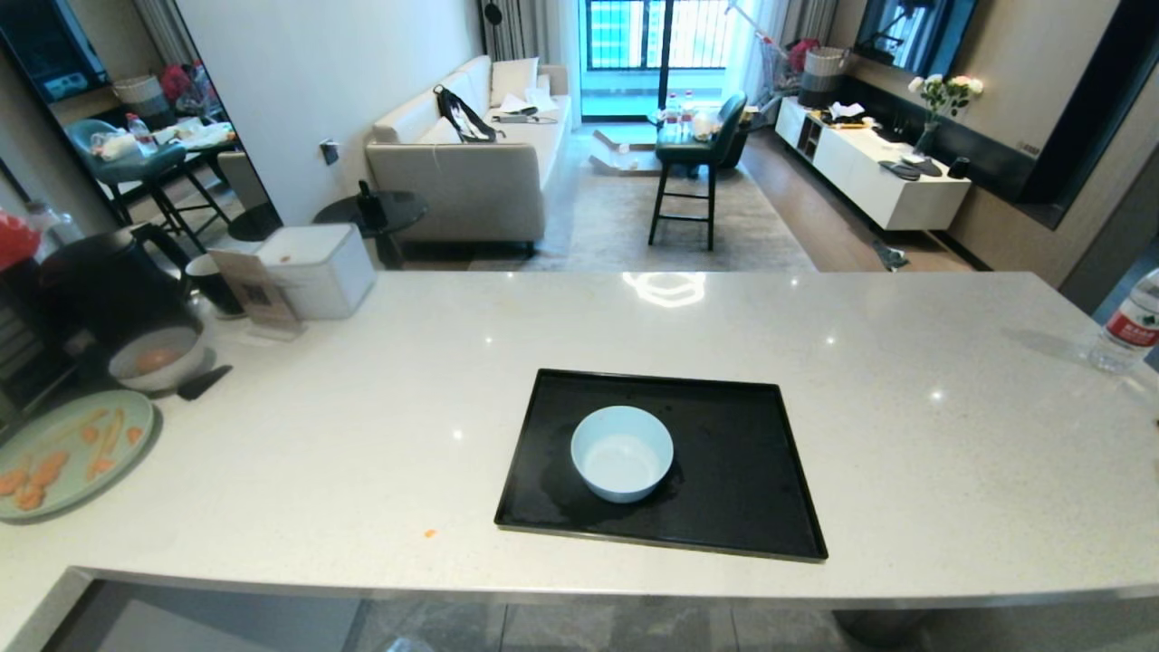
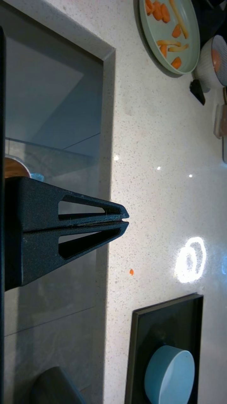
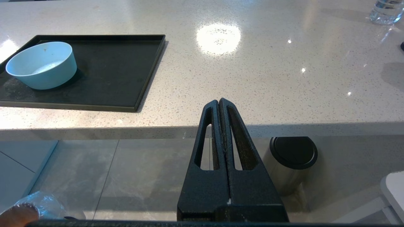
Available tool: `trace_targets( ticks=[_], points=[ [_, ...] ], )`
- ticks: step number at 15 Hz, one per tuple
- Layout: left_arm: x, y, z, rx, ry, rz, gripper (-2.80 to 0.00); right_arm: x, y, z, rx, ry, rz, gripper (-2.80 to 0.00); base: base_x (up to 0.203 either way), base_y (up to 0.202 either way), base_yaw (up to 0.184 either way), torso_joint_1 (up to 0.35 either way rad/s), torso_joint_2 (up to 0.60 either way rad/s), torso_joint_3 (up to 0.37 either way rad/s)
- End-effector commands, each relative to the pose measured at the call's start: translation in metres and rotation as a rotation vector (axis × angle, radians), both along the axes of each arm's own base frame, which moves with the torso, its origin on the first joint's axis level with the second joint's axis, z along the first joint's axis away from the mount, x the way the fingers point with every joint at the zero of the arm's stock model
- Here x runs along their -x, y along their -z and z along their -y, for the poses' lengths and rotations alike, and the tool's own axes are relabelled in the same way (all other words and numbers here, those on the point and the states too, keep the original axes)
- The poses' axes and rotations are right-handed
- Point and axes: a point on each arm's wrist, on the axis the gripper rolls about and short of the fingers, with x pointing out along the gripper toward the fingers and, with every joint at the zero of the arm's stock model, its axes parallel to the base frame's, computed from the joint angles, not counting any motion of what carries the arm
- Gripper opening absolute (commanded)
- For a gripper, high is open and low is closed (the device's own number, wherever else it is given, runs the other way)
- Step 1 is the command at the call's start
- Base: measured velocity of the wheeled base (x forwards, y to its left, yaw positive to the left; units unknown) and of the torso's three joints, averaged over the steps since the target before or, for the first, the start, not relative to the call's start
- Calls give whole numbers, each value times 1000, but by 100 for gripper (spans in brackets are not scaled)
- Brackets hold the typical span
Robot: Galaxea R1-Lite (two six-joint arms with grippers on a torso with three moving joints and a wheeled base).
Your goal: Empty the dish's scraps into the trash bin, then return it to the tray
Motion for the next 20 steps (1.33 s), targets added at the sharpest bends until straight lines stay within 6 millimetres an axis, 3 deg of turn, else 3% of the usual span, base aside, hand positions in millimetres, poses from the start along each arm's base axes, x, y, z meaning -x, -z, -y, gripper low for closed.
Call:
trace_targets(
  ticks=[1,20],
  points=[
    [3,1,0,1,0,42,-280,0,0,0,0,0,3,-280,0,0,0,0,0,0],
    [3,1,0,1,0,51,-280,0,-1,0,0,0,3,-280,0,0,0,0,0,0]
  ],
)
